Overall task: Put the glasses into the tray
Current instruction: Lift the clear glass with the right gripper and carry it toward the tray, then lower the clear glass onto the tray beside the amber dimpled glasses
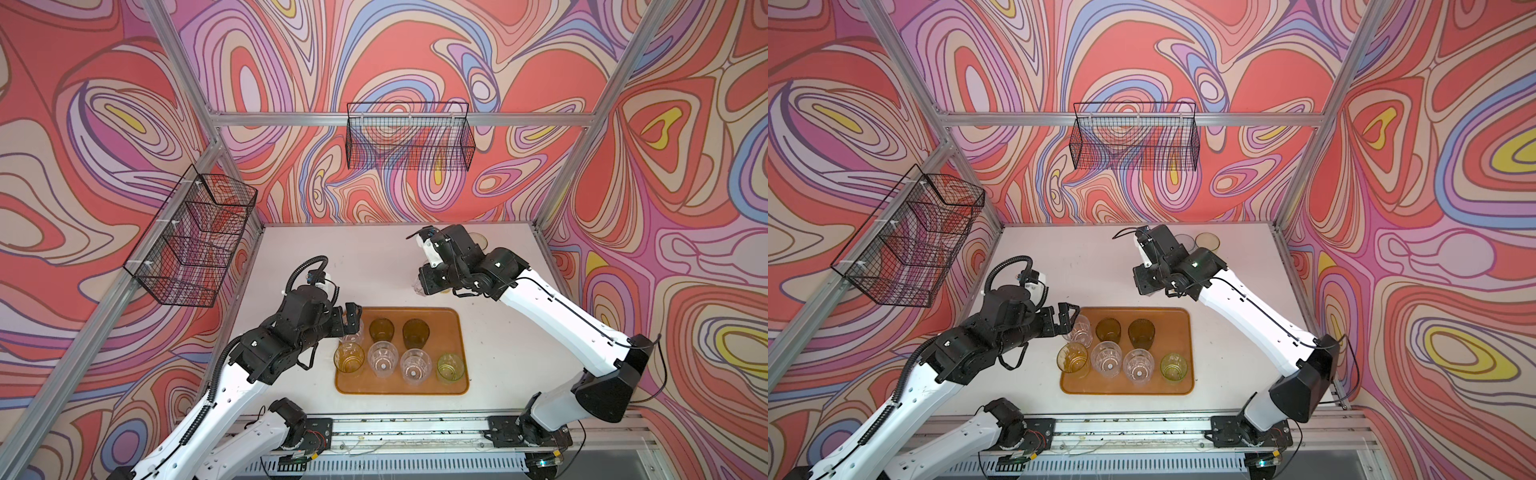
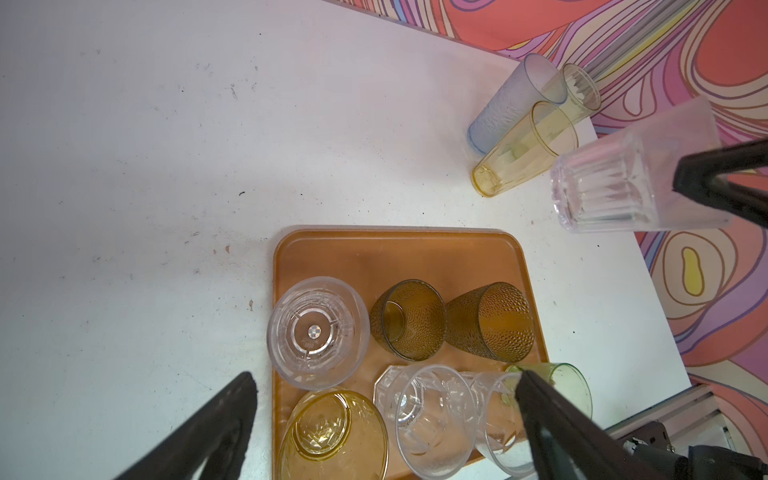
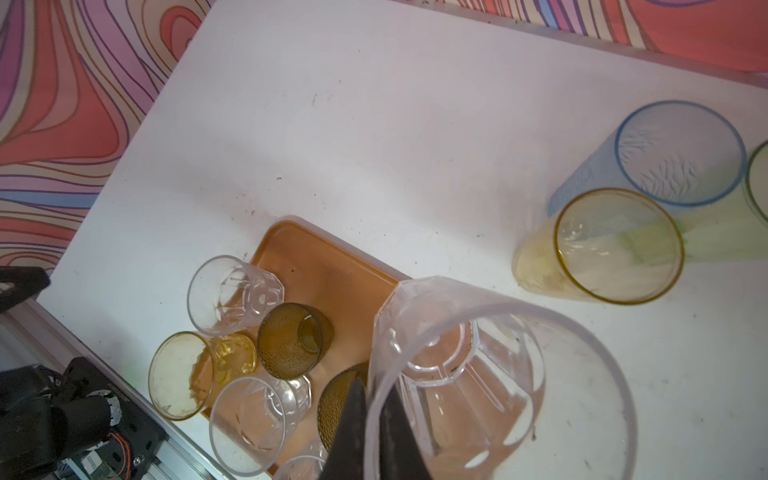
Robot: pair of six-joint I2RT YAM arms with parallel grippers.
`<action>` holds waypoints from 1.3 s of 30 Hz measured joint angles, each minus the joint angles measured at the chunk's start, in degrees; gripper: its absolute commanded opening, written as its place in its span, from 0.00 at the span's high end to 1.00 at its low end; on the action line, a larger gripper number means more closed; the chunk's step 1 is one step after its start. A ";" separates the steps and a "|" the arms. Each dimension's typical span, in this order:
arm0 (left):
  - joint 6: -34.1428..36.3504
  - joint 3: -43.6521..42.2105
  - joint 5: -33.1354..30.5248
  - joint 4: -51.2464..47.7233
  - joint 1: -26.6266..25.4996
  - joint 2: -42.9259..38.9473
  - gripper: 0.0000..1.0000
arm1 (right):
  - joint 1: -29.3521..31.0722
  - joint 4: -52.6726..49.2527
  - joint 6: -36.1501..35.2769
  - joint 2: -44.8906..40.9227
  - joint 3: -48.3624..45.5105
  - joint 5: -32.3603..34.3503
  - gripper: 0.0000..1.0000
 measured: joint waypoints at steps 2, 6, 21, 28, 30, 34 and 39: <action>0.00 0.00 -0.09 0.00 0.00 0.00 0.00 | 0.02 -1.05 0.96 -1.44 -2.19 0.76 1.00; 0.24 0.00 -0.26 0.04 0.00 0.00 0.00 | 0.04 -2.40 2.45 -4.26 -6.34 2.32 1.00; 3.43 -0.48 -2.16 -0.52 0.00 -3.21 0.00 | 0.11 -3.48 7.23 -13.05 -18.08 6.73 1.00; 3.50 -1.84 -2.19 0.13 0.00 -1.84 0.00 | 0.11 0.98 9.88 -13.25 -25.53 5.77 1.00; 3.50 -2.54 -2.23 0.33 0.00 -1.64 0.00 | 0.11 2.25 10.54 -13.18 -26.82 5.18 1.00; 3.52 -3.58 -2.27 0.61 0.00 -1.68 0.00 | 0.11 5.51 12.09 -13.14 -29.16 4.24 1.00; 3.93 -4.76 -2.45 1.27 0.00 -2.40 0.00 | 0.11 8.52 13.86 -13.03 -32.83 3.63 1.00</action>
